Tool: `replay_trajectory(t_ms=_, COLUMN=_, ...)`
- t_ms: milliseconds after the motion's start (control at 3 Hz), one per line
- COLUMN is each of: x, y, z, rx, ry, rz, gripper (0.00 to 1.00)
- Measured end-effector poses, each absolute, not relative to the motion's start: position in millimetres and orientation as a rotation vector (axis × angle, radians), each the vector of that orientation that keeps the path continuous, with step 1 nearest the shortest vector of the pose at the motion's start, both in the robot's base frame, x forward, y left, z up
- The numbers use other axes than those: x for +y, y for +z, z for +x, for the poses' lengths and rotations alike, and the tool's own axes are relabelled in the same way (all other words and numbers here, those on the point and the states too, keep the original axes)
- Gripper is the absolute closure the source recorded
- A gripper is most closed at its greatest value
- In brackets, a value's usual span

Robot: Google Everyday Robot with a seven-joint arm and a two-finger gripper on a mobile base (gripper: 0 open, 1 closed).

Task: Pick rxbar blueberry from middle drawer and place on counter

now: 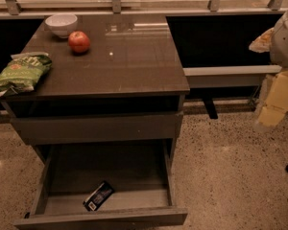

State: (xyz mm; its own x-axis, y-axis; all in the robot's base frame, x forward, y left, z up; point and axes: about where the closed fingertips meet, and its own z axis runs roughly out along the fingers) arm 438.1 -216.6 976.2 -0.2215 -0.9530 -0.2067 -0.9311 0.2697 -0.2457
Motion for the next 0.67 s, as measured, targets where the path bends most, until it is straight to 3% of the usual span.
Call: replay_trajectory(t_ms=667, x=-181, y=963, z=441, rx=2.145, ry=-0.066, rz=-1.862, gripper=0.0)
